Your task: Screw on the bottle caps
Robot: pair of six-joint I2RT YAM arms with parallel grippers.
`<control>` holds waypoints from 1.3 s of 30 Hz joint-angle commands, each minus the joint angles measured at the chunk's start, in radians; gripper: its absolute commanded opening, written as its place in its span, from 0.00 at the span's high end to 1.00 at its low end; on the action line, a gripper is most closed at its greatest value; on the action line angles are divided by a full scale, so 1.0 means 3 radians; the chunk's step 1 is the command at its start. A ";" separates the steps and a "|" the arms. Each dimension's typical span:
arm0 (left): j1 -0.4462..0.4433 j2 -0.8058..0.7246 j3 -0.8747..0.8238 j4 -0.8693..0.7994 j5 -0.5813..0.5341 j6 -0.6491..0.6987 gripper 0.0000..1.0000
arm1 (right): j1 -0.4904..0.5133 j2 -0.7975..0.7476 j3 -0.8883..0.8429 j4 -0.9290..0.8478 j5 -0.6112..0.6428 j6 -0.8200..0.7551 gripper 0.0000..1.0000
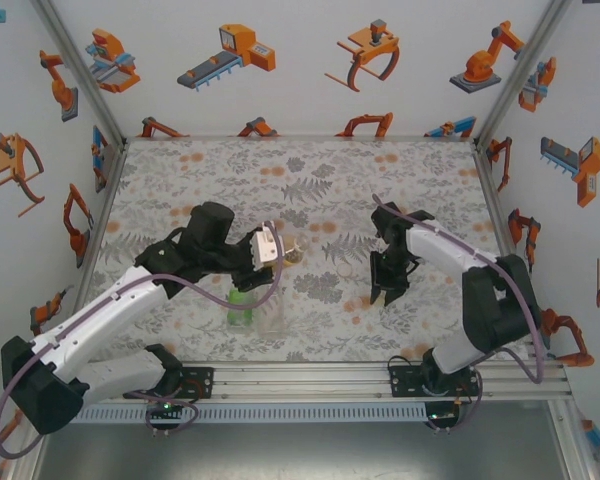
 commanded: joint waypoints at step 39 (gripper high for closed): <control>-0.0023 -0.0001 0.0084 0.0212 0.0138 -0.0212 1.00 | 0.0267 -0.0499 -0.0903 0.1521 0.1202 0.0291 0.58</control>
